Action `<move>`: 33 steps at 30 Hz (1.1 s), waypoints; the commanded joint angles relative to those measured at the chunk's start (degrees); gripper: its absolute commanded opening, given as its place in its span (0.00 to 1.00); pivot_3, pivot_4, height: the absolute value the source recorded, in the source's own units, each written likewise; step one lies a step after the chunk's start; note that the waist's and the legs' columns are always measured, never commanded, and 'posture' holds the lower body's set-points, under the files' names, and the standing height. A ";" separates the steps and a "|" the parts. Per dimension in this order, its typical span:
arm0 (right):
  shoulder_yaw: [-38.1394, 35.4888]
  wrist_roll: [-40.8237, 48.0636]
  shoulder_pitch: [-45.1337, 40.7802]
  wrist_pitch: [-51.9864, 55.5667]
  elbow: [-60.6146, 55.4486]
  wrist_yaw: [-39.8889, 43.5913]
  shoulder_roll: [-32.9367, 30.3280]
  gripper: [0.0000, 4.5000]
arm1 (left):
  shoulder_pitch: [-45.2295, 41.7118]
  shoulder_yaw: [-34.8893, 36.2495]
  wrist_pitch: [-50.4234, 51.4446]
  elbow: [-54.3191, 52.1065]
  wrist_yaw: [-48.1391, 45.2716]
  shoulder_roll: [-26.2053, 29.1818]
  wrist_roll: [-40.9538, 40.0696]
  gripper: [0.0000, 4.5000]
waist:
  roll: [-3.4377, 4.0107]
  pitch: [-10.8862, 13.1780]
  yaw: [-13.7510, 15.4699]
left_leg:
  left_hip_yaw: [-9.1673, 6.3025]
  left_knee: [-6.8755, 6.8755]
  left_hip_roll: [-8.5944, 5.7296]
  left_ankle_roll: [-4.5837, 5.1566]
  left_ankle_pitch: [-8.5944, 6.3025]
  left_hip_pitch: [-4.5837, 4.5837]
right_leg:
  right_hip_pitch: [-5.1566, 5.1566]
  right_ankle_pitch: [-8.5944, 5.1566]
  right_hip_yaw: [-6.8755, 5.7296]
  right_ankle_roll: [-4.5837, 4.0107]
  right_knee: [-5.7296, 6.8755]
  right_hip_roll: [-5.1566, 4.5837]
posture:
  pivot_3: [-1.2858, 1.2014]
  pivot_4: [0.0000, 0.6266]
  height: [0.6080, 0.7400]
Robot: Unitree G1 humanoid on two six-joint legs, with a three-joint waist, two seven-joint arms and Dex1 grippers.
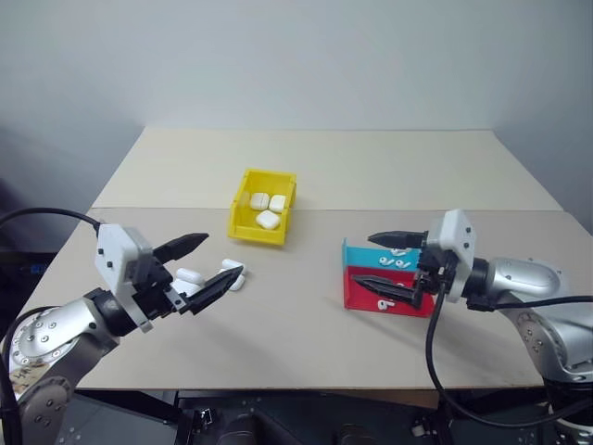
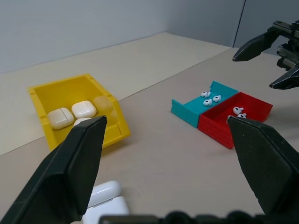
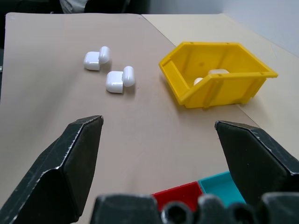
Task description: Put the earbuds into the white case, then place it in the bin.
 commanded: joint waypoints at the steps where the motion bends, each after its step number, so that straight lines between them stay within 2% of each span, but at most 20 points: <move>1: -1.02 0.71 -1.85 -0.32 0.15 0.65 -0.82 0.99 | -0.75 1.03 0.14 -0.55 0.15 1.54 -1.76 1.00 | 0.00 0.00 0.00 | 0.00 -0.01 0.00 0.00 0.00 0.00 | 0.00 0.00 0.00 0.00 -0.02 0.00 | 0.52 0.24 1.00; 7: -0.81 1.09 -3.46 0.82 0.39 0.47 -0.90 0.99 | -0.22 1.20 3.67 -1.23 2.92 5.76 -1.44 1.00 | -0.03 0.02 -0.02 | 0.03 -0.10 0.00 0.00 0.00 0.01 | -0.03 0.00 0.03 0.00 -0.06 -0.01 | 0.52 0.24 1.00; 10: -1.31 2.06 -3.49 2.21 -0.48 -0.20 -0.86 0.99 | -0.27 1.39 7.18 -3.00 7.36 8.51 0.56 1.00 | -0.07 0.04 0.00 | 0.03 -0.17 0.00 0.00 0.00 0.01 | -0.04 0.00 0.02 0.00 -0.12 -0.01 | 0.52 0.24 1.00; 12: -1.80 2.46 -2.99 2.80 -1.00 -0.58 -0.85 0.99 | -1.97 0.45 11.63 -4.87 13.58 10.42 2.37 1.00 | -0.09 0.05 0.00 | 0.04 -0.21 -0.01 0.00 0.00 0.01 | -0.05 0.00 0.04 0.00 -0.18 -0.02 | 0.52 0.24 1.00; 15: -2.22 2.84 -2.27 3.16 -1.53 -0.75 -1.25 0.99 | -6.03 1.28 22.19 -2.93 17.11 15.32 -4.55 1.00 | -0.18 0.11 0.09 | 0.00 -0.25 0.00 -0.01 0.01 0.01 | -0.07 0.00 0.02 0.00 -0.19 -0.01 | 0.52 0.24 1.00; 18: -2.35 3.69 -2.25 3.92 -1.84 -1.15 -1.48 0.99 | -15.62 0.42 36.85 5.44 23.97 19.06 -15.25 1.00 | -0.25 0.14 0.17 | 0.00 -0.25 -0.02 -0.01 0.01 0.01 | -0.07 0.00 0.01 0.00 -0.18 -0.03 | 0.52 0.24 1.00; 20: -1.97 3.93 -2.56 4.55 -1.94 -1.48 -1.37 0.99 | -23.84 -2.05 47.32 12.04 27.83 19.57 -19.09 1.00 | -0.30 0.17 0.19 | -0.04 -0.25 -0.02 -0.01 0.01 0.01 | -0.08 0.00 -0.02 0.01 -0.13 -0.02 | 0.52 0.24 1.00; 22: -1.19 3.59 -2.91 4.72 -2.16 -1.95 -0.82 0.99 | -30.46 -6.60 52.51 17.59 32.93 19.46 -20.36 1.00 | -0.31 0.18 0.11 | -0.06 -0.24 -0.03 -0.01 0.02 0.01 | -0.10 -0.01 -0.02 0.02 -0.11 0.00 | 0.52 0.24 1.00; 26: -1.15 4.06 -2.67 5.30 -2.79 -2.63 -0.33 0.99 | -36.39 -16.54 53.46 18.78 38.34 24.18 -21.24 1.00 | -0.48 0.28 -0.13 | -0.16 -0.37 -0.05 -0.03 0.02 0.00 | -0.21 -0.01 0.11 0.02 -0.15 -0.02 | 0.52 0.24 1.00; 28: -1.42 4.15 -2.12 5.27 -3.05 -2.69 -0.43 0.99 | -37.71 -19.62 53.46 22.10 40.38 25.91 -25.38 1.00 | -0.56 0.33 -0.14 | -0.19 -0.52 -0.05 -0.12 0.07 -0.06 | -0.40 -0.01 0.17 0.02 -0.15 -0.02 | 0.52 0.24 1.00; 33: -1.46 4.58 -1.89 5.37 -3.35 -2.99 -0.71 0.99 | -40.37 -26.14 53.46 29.91 49.98 25.12 -31.67 1.00 | -0.56 0.33 0.11 | -0.18 -0.58 -0.05 -0.25 0.16 -0.29 | -0.74 -0.03 0.18 0.00 0.01 -0.03 | 0.52 0.24 1.00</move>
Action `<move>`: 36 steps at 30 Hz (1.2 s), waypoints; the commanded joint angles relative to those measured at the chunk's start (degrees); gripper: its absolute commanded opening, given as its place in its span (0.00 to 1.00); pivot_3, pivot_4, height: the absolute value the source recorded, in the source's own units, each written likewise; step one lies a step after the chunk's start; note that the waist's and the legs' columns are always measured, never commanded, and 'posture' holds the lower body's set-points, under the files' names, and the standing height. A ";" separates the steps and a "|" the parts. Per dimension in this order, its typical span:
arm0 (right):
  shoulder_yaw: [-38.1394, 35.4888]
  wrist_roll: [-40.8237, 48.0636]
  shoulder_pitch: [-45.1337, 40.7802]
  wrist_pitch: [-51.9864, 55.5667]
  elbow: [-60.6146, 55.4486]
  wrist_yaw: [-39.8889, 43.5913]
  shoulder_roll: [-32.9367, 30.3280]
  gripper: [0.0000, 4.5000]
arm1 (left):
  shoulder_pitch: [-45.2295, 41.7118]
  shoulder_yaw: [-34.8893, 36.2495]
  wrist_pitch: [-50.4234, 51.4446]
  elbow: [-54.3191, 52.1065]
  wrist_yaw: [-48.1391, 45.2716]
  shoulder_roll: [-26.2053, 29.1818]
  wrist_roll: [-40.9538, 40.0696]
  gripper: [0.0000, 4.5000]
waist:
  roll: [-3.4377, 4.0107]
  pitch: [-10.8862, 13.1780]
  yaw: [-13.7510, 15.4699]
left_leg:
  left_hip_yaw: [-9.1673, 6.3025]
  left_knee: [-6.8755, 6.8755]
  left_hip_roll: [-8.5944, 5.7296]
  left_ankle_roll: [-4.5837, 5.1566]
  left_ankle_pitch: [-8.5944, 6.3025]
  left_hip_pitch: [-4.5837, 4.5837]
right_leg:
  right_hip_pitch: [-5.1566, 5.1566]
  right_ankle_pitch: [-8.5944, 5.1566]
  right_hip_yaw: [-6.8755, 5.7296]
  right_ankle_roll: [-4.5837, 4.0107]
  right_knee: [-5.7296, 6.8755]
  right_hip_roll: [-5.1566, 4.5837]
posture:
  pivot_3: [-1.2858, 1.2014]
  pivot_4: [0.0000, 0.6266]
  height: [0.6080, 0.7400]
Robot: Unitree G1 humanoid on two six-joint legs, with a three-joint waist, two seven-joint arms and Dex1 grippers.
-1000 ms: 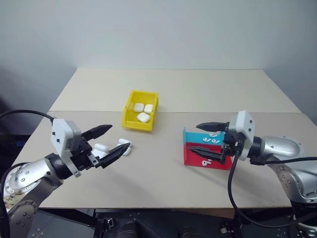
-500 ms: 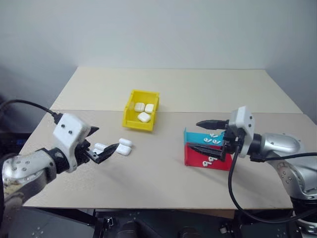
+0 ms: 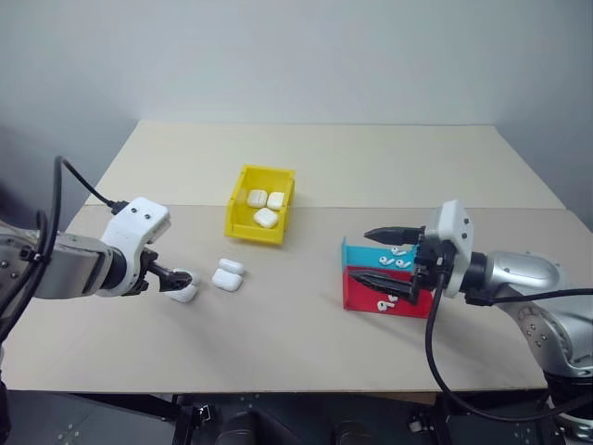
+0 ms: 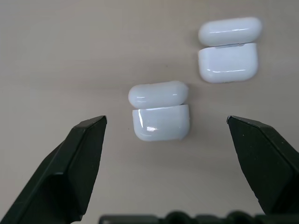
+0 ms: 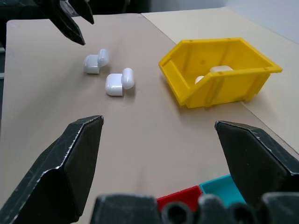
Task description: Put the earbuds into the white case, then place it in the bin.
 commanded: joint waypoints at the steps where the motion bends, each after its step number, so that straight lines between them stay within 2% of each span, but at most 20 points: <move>1: -1.42 1.12 -0.34 0.27 -1.74 -0.46 -0.32 0.99 | -2.36 -3.64 0.19 4.23 6.52 -0.79 -3.26 1.00 | -0.01 0.01 -0.01 | 0.00 0.02 0.00 0.00 0.00 -0.01 | 0.00 0.00 0.01 0.00 0.01 -0.01 | 0.52 0.24 1.00; 7: -0.45 0.56 -0.67 -0.06 -1.77 -1.02 -0.02 0.99 | -5.86 -6.50 0.19 11.94 12.68 -6.45 -5.78 1.00 | -0.03 0.01 0.54 | 0.08 0.10 -0.02 -0.02 0.03 -0.04 | 0.01 0.00 -0.06 0.00 0.08 0.00 | 0.52 0.24 1.00; 14: -1.81 1.37 1.18 0.13 -4.29 -2.26 -0.06 0.99 | -6.83 -9.26 0.19 16.59 14.58 -9.10 -2.57 1.00 | -0.03 0.01 0.65 | 0.15 0.07 -0.03 -0.09 0.07 -0.08 | -0.05 0.00 -0.05 0.00 0.08 0.00 | 0.52 0.24 1.00; 17: -1.86 1.50 1.86 -0.02 -5.09 -3.06 0.05 0.99 | -6.38 -7.70 0.19 16.06 13.96 -11.93 3.03 1.00 | -0.03 0.01 0.79 | 0.21 0.12 -0.04 -0.09 0.07 -0.08 | -0.04 0.00 -0.05 0.00 0.10 0.00 | 0.52 0.24 1.00; 29: -2.04 2.07 2.22 -0.09 -5.68 -4.14 -0.29 0.99 | -6.32 -8.90 0.19 17.04 6.00 -17.04 14.25 1.00 | 0.02 -0.02 1.27 | 0.21 0.19 -0.05 -0.10 0.09 -0.09 | 0.00 0.00 -0.10 0.00 0.14 0.00 | 0.52 0.24 1.00; 32: -1.98 2.23 2.00 -0.18 -5.74 -4.03 -0.36 1.00 | -5.85 -9.29 0.19 16.35 3.65 -16.71 15.87 0.87 | 0.02 -0.02 1.30 | 0.17 0.24 -0.06 -0.09 0.09 -0.09 | 0.06 0.00 -0.16 0.00 0.14 0.00 | 0.52 0.24 1.00; 36: -1.64 2.06 1.72 -0.38 -5.57 -3.93 -0.26 1.00 | -4.62 -7.49 0.19 14.65 2.19 -16.59 17.72 0.63 | 0.03 -0.03 1.19 | 0.17 0.27 -0.05 -0.08 0.10 -0.08 | 0.06 0.00 -0.15 0.00 0.19 0.00 | 0.52 0.24 1.00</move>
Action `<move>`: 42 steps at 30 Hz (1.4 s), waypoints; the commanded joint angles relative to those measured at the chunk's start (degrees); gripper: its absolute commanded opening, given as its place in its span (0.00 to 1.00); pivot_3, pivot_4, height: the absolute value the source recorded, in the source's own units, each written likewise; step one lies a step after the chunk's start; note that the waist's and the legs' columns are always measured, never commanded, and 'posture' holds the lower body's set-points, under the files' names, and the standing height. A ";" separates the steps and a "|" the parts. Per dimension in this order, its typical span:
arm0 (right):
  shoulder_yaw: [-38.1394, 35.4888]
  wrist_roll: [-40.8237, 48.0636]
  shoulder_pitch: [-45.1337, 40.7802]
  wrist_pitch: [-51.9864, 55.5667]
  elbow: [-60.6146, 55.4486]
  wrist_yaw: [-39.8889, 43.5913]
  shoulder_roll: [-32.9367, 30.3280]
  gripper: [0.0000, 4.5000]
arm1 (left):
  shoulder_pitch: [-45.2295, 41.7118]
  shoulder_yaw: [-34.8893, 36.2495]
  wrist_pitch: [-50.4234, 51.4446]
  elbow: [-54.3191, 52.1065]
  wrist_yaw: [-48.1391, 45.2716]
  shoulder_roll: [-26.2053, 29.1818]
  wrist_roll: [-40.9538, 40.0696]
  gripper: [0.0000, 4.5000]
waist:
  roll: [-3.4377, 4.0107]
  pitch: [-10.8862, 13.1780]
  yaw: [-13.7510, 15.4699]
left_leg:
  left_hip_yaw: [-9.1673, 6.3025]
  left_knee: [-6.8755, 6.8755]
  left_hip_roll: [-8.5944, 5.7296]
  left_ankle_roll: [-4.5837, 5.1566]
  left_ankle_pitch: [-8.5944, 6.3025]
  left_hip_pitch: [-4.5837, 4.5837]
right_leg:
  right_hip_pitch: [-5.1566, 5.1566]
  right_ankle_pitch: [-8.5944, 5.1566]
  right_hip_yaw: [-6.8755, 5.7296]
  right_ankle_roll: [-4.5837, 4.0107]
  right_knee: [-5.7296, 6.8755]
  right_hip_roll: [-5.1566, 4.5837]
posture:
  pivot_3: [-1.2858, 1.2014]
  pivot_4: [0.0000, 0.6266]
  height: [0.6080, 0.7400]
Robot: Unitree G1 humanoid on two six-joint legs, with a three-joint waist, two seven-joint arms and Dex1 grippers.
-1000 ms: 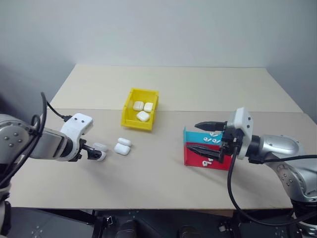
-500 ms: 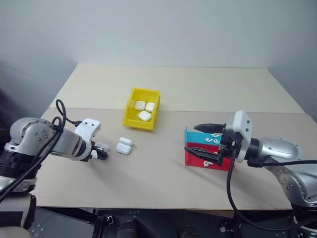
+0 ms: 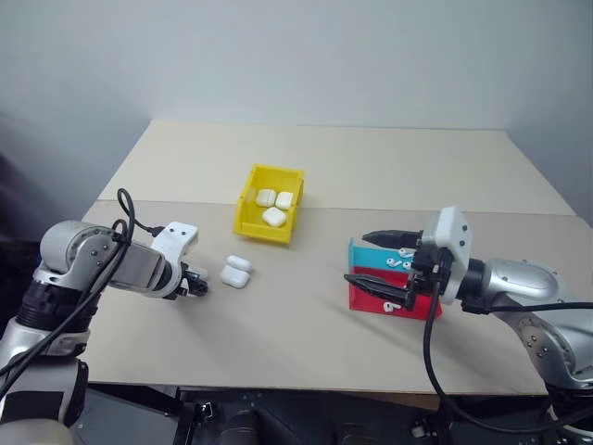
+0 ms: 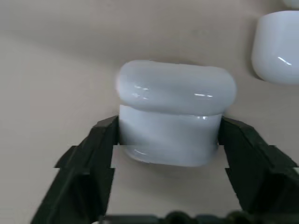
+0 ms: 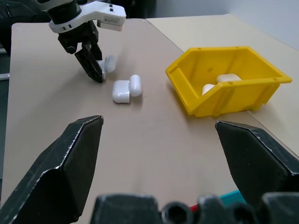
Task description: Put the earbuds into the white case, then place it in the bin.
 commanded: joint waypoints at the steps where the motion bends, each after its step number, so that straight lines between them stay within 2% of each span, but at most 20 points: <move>1: -1.70 0.97 -0.62 -0.43 -1.77 0.08 -0.34 1.00 | 1.87 3.02 0.17 -2.36 -0.99 0.04 3.03 0.63 | 0.01 0.00 -0.03 | 0.00 0.00 0.00 0.00 0.00 0.00 | 0.00 0.00 0.00 0.00 0.02 0.00 | 0.52 0.24 1.00; 8: -2.86 1.59 -0.39 -0.33 -0.83 -0.03 -0.15 1.00 | 9.51 20.06 -2.34 -18.11 -10.34 3.91 1.02 0.63 | -0.04 0.03 -0.62 | 0.00 -0.08 0.02 -0.01 0.01 -0.07 | -0.11 0.00 0.02 0.00 -0.02 0.00 | 0.52 0.24 1.00; 11: -2.76 1.22 -1.37 -0.37 1.11 0.69 -0.59 1.00 | 13.21 26.71 -12.28 -24.63 -16.62 2.10 1.68 0.63 | -0.04 0.02 -0.55 | 0.03 -0.08 0.02 -0.01 0.01 -0.08 | -0.11 0.00 0.01 0.00 -0.05 -0.03 | 0.52 0.24 1.00; 13: -1.02 -0.63 -3.53 0.10 2.75 2.72 -3.08 1.00 | 14.99 30.44 -20.82 -26.18 -21.24 -3.78 0.69 0.63 | 0.04 -0.02 -0.32 | 0.04 -0.06 0.00 -0.01 0.01 -0.07 | -0.06 0.00 0.01 -0.01 -0.05 -0.05 | 0.52 0.24 1.00; 14: -0.29 -1.58 -4.51 -1.19 3.66 5.13 -4.47 1.00 | 15.07 30.75 -23.70 -25.68 -26.65 -5.63 -0.94 0.63 | 0.08 -0.04 -0.10 | 0.05 -0.04 -0.04 0.00 0.02 -0.06 | -0.03 0.01 -0.01 -0.02 -0.05 -0.09 | 0.52 0.24 1.00; 16: 0.70 -2.42 -6.02 -2.82 5.04 8.86 -6.53 1.00 | 16.08 29.32 -30.47 -26.80 -34.68 -8.05 0.73 0.63 | 0.06 -0.04 0.05 | 0.03 0.02 -0.06 0.06 0.05 -0.07 | 0.00 0.01 -0.11 -0.02 -0.02 -0.11 | 0.52 0.24 1.00; 18: 2.84 -5.07 -7.82 -3.08 5.78 10.78 -9.06 1.00 | 16.89 26.46 -36.12 -28.35 -38.74 -10.06 4.20 0.63 | 0.06 -0.04 0.00 | 0.02 0.04 -0.06 0.07 0.06 -0.07 | 0.03 0.03 -0.12 -0.04 -0.05 -0.09 | 0.52 0.24 1.00; 22: 14.50 -13.82 -14.32 0.60 8.71 18.11 -17.08 1.00 | 16.89 17.23 -51.41 -29.06 -51.62 -16.33 12.14 0.63 | 0.10 -0.05 -0.01 | 0.06 0.05 -0.07 0.11 0.03 -0.08 | 0.03 0.03 -0.06 -0.03 -0.08 -0.08 | 0.52 0.24 1.00; 26: 22.91 -20.66 -18.49 2.69 11.49 20.09 -17.65 1.00 | 14.48 9.95 -59.82 -25.02 -61.22 -19.28 18.00 0.63 | 0.09 -0.05 -0.18 | 0.06 0.10 -0.03 0.13 0.02 -0.08 | 0.03 0.03 -0.04 -0.03 -0.09 -0.04 | 0.52 0.24 1.00; 31: 29.10 -27.21 -20.21 4.77 13.10 21.15 -16.98 1.00 | 13.35 6.08 -64.89 -22.46 -67.98 -23.48 19.15 0.63 | 0.08 -0.05 -0.28 | 0.07 0.14 -0.03 0.17 0.00 -0.10 | 0.02 0.03 0.00 -0.03 -0.08 -0.04 | 0.52 0.24 1.00; 34: 30.85 -30.09 -20.13 5.58 13.90 20.83 -16.00 0.87 | 14.03 5.40 -65.44 -22.52 -70.42 -24.59 18.51 0.63 | 0.09 -0.05 -0.31 | 0.05 0.14 -0.02 0.19 -0.01 -0.11 | 0.01 0.03 -0.01 -0.02 -0.09 -0.04 | 0.52 0.24 1.00; 37: 32.08 -33.29 -19.83 5.15 14.43 20.30 -15.58 0.67 | 14.69 5.20 -65.47 -22.77 -72.18 -25.32 17.95 0.63 | 0.09 -0.05 -0.40 | 0.04 0.17 -0.01 0.19 -0.01 -0.11 | 0.00 0.03 -0.01 -0.02 -0.06 -0.04 | 0.52 0.24 1.00; 42: 32.71 -36.11 -19.38 4.83 15.37 20.85 -14.33 0.67 | 15.84 5.96 -64.63 -22.81 -74.55 -25.81 15.94 0.63 | 0.09 -0.05 -0.40 | 0.03 0.23 -0.01 0.20 -0.02 -0.11 | 0.02 0.03 -0.03 -0.02 -0.04 -0.03 | 0.52 0.24 1.00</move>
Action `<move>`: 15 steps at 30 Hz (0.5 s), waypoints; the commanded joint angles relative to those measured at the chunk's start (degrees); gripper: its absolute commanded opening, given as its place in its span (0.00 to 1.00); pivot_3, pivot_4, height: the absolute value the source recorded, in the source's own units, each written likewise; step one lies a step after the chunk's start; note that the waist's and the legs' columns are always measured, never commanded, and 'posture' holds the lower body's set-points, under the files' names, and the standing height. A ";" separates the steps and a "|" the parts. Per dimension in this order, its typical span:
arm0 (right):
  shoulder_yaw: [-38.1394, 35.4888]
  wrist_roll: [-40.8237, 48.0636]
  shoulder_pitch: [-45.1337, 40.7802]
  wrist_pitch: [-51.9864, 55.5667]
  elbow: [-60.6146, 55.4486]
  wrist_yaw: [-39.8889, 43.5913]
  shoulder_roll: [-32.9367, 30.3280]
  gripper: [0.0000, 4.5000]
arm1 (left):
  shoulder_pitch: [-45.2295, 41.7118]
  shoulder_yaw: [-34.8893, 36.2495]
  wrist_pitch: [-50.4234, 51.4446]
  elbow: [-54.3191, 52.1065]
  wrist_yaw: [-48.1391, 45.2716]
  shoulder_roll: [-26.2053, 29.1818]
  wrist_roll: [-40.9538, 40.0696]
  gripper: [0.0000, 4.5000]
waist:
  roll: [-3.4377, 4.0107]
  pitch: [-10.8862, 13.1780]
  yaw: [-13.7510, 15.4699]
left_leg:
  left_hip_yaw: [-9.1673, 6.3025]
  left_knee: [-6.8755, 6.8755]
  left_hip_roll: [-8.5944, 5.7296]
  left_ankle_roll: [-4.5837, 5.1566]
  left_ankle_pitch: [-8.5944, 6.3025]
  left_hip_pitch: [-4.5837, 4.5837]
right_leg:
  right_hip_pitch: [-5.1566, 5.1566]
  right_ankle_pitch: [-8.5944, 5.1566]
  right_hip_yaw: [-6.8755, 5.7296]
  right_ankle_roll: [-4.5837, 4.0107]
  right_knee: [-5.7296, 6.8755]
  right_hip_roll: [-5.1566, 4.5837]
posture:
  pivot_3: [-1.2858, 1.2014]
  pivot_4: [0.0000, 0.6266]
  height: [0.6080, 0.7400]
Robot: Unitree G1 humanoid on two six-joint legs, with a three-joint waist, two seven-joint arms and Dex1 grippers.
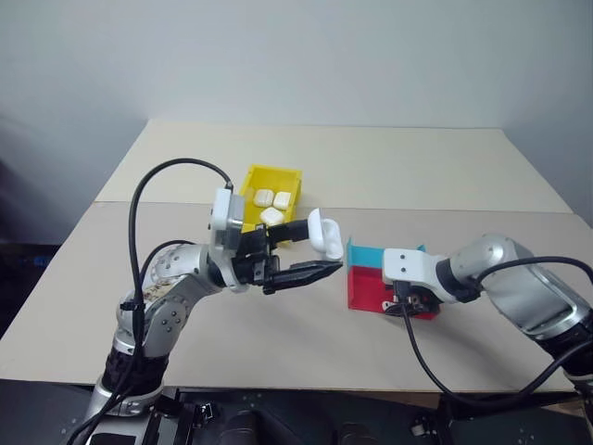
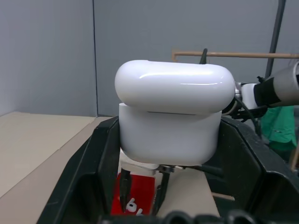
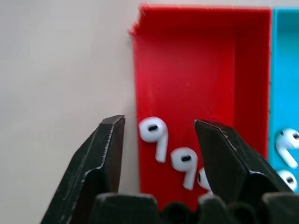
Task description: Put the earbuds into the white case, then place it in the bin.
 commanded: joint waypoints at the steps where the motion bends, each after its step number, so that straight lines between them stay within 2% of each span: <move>1: -0.13 -2.21 -0.16 -0.92 0.17 0.44 0.49 0.67 | 0.56 0.42 -0.84 -0.92 -2.30 -0.09 -1.80 0.63 | 0.00 0.00 -0.03 | 0.00 0.00 0.00 0.00 0.00 0.00 | 0.00 0.00 0.00 0.00 0.00 0.00 | 0.52 0.24 1.00; 14: 0.35 -5.69 0.58 -3.60 3.83 3.22 2.87 0.67 | 3.22 0.32 -1.42 -2.71 -2.21 0.21 -0.62 0.63 | 0.01 0.00 -0.18 | -0.01 0.01 0.01 0.01 0.00 0.00 | 0.01 0.00 -0.01 0.00 0.00 0.01 | 0.52 0.24 1.00; 15: 0.23 -5.51 0.75 -3.62 3.62 3.63 2.92 0.62 | 3.30 0.35 -1.42 -2.77 -2.18 0.28 -0.64 0.63 | 0.00 0.00 -0.20 | -0.01 0.01 0.01 0.01 -0.01 0.00 | 0.01 0.00 0.00 0.00 0.00 0.01 | 0.52 0.24 1.00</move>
